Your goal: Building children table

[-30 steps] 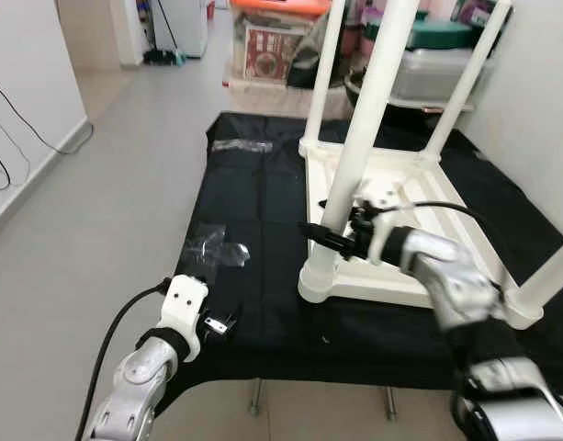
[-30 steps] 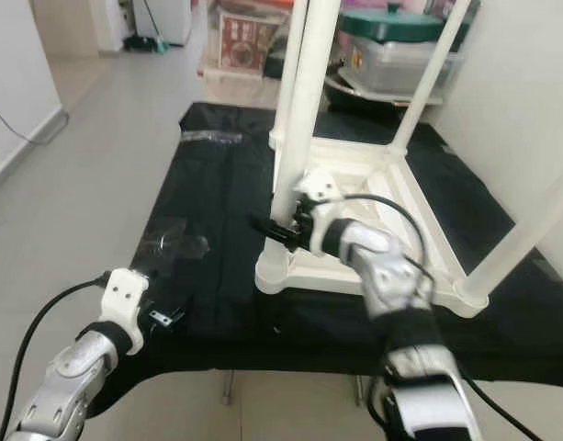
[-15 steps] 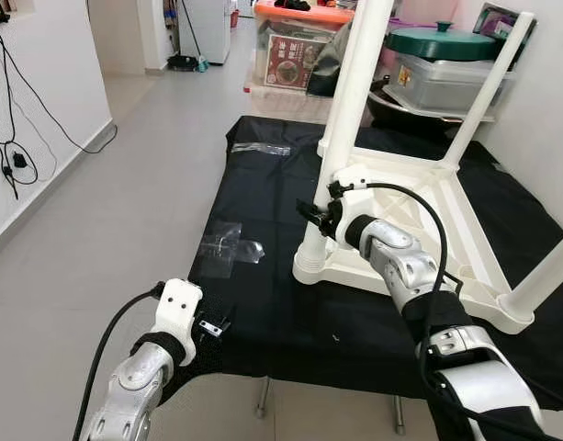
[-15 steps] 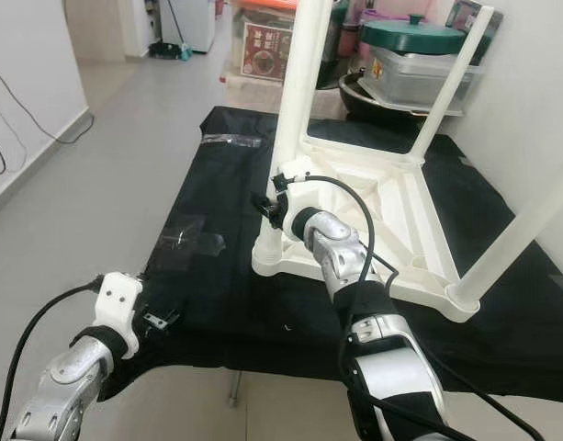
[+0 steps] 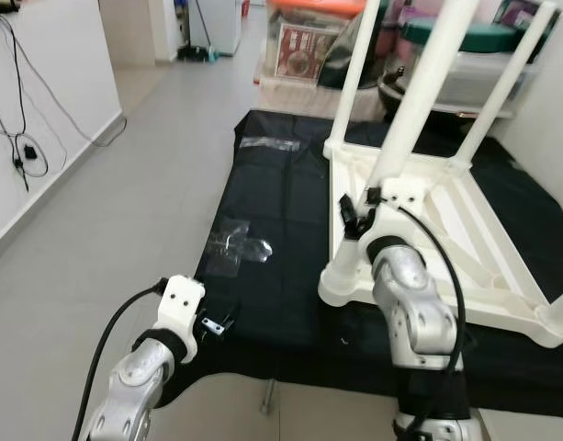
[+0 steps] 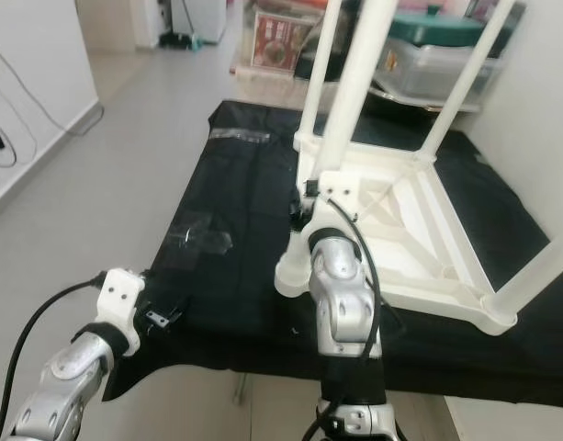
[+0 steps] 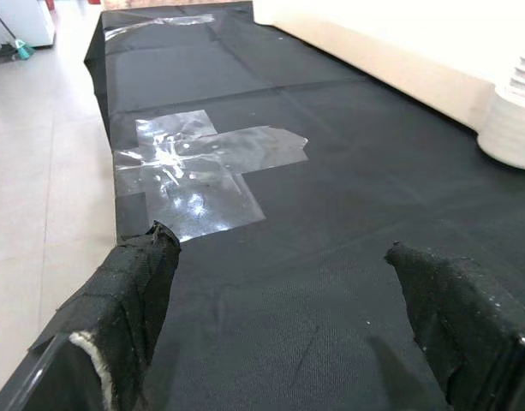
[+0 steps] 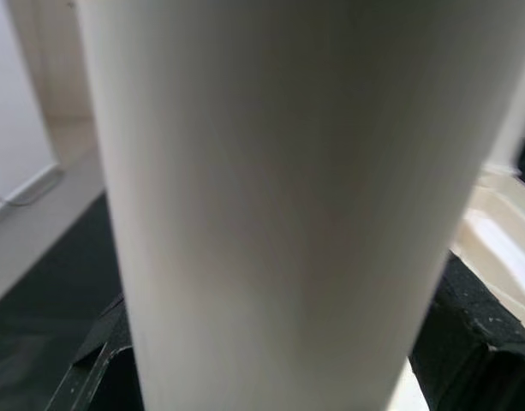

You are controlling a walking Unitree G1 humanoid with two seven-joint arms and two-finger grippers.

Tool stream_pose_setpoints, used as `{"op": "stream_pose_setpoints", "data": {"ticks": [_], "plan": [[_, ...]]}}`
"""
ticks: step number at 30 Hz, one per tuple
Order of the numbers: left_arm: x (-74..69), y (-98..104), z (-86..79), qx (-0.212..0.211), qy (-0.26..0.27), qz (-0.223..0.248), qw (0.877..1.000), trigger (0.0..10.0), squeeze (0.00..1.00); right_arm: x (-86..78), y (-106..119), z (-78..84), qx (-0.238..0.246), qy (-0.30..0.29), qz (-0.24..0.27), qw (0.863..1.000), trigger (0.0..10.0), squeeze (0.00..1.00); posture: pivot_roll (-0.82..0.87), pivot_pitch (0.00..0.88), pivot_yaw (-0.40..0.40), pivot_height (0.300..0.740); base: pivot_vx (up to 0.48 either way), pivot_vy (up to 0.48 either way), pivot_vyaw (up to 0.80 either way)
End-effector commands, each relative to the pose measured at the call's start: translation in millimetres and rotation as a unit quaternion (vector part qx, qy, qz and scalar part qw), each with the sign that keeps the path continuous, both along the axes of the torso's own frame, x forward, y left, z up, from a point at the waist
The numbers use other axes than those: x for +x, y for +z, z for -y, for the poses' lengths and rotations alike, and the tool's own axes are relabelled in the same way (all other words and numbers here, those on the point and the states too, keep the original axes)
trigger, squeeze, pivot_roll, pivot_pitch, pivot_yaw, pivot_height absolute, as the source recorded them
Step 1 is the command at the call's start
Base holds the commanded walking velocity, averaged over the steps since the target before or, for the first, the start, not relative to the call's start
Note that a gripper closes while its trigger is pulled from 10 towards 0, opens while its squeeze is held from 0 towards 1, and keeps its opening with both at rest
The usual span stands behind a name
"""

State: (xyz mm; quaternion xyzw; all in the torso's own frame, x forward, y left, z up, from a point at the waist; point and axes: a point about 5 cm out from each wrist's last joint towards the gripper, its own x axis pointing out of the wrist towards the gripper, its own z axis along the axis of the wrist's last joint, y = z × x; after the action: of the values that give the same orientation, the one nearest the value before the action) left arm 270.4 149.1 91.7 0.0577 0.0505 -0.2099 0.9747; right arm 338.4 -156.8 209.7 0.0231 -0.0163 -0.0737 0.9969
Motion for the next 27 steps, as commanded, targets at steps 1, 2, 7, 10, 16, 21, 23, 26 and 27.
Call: {"op": "stream_pose_setpoints", "data": {"ticks": [1, 2, 7, 10, 16, 21, 23, 26, 27], "plan": [[-1.7, -4.7, 2.5, -0.001, -0.003, -0.012, 1.000, 10.0, 0.00, 3.4, -2.1, 13.6, -0.001, -0.041, -0.009, 0.999, 10.0, 0.00, 0.02, 0.000, -0.104, 0.740, 0.000, 0.000, 0.00], [-2.3, -5.0, 3.0, -0.001, -0.003, -0.012, 1.000, 10.0, 0.00, 5.9, -1.3, 13.6, 0.000, -0.045, -0.009, 0.999, 10.0, 0.00, 0.02, 0.000, -0.104, 0.740, 0.000, 0.000, 0.00], [-2.8, -5.4, 3.2, 0.000, -0.003, -0.014, 1.000, 10.0, 0.00, -5.1, -5.1, -1.3, 0.018, -0.025, -0.017, 0.999, 10.0, 0.22, 0.03, 0.000, -0.106, 0.740, 0.000, 0.000, 0.00], [-2.9, -5.4, 2.8, 0.001, -0.003, -0.014, 1.000, 10.0, 0.00, -9.9, -5.3, -9.9, 0.030, 0.013, -0.021, 0.999, 10.0, 1.00, 0.02, 0.000, -0.105, 0.740, 0.000, 0.000, 0.00], [-1.4, -5.4, 5.1, 0.000, -0.012, -0.015, 1.000, 10.0, 0.00, 4.9, 22.3, -7.3, -0.045, 0.235, 0.011, 0.971, 10.0, 0.00, 0.02, 0.000, -0.100, 0.740, 0.000, 0.000, 0.00], [-0.6, -5.6, 6.5, -0.001, -0.013, -0.016, 1.000, 10.0, 0.00, 11.3, 31.8, 7.8, -0.112, 0.336, 0.023, 0.935, 10.0, 0.00, 0.02, 0.000, -0.104, 0.740, 0.000, 0.000, 0.00], [-0.3, -5.9, 8.0, -0.002, -0.015, -0.016, 1.000, 10.0, 0.00, 15.3, 28.5, 12.1, -0.142, 0.366, 0.020, 0.919, 10.0, 0.00, 0.03, 0.000, -0.109, 0.740, 0.000, 0.000, 0.00], [-0.3, -5.6, 8.9, -0.003, -0.016, -0.016, 1.000, 10.0, 0.00, 16.3, 26.1, 10.8, -0.152, 0.403, 0.019, 0.903, 10.0, 0.00, 0.03, 0.000, -0.109, 0.740, 0.000, 0.000, 0.00], [-0.1, -5.4, 9.6, -0.004, -0.017, -0.015, 1.000, 10.0, 0.00, 18.7, 23.6, 7.8, -0.161, 0.434, 0.014, 0.886, 9.8, 0.00, 0.04, 0.000, -0.116, 0.740, 0.000, 0.000, 0.00]]}}
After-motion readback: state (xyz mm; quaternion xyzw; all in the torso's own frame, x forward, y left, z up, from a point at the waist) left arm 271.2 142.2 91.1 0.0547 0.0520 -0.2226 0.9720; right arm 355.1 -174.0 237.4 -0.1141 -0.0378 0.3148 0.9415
